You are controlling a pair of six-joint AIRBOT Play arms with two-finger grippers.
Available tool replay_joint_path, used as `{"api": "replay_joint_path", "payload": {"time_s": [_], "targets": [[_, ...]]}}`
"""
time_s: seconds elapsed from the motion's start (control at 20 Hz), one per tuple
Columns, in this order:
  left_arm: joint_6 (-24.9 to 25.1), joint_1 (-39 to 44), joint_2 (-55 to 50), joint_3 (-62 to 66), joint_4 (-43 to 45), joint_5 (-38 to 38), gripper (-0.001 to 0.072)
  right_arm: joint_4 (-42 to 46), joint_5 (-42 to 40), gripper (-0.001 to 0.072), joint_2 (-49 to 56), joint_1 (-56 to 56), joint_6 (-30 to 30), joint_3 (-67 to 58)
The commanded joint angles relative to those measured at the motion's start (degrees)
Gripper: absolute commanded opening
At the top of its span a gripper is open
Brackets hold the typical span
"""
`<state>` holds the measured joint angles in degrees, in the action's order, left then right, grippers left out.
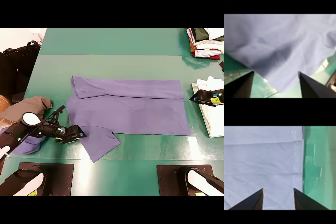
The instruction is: Fold the shirts.
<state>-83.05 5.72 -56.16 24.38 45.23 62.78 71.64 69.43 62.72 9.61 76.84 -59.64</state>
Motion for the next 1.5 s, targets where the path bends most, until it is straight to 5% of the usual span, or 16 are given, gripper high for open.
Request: {"api": "replay_joint_path", "payload": {"time_s": [0.0,0.05,0.15,0.2,0.7,1.05,1.1,1.3,1.45], "targets": [[-1.7,4.7,0.1,-0.8,-1.1,-5.8,0.0643,-0.1,0.8,0.0428,-0.1,0.0,0.0,0.0],[-2.6,5.4,0.1,-0.8,-1.1,-6.9,0.0638,-0.1,1.5,0.0428,-0.1,0.0,0.0,0.0],[-2.4,5.4,0.1,-0.7,-1.4,-7.0,0.0094,0.5,3.5,0.0428,-0.1,0.4,-0.1,0.0],[-2.3,5.4,0.1,-0.7,-1.6,-6.9,0.0032,0.4,4.9,0.0428,-0.1,1.2,-0.9,0.1],[1.0,5.4,0.1,7.5,-1.8,-4.7,0.0024,-2.5,9.1,0.0457,0.6,23.2,-1.5,20.7],[1.0,5.4,0.1,7.5,-1.5,-4.8,0.0024,-6.2,4.0,0.0426,6.7,18.8,-1.4,23.3],[1.0,5.4,0.1,7.5,-1.4,-4.8,0.0024,-6.1,3.2,0.0382,6.7,17.5,-1.4,22.6],[2.2,5.4,0.2,7.6,1.6,-1.1,0.0022,-5.5,4.3,0.0019,5.7,14.5,-2.3,19.6],[-1.0,5.4,4.5,7.6,6.7,2.9,0.0021,-3.2,7.6,0.0019,0.6,13.7,-3.6,18.3]]}}
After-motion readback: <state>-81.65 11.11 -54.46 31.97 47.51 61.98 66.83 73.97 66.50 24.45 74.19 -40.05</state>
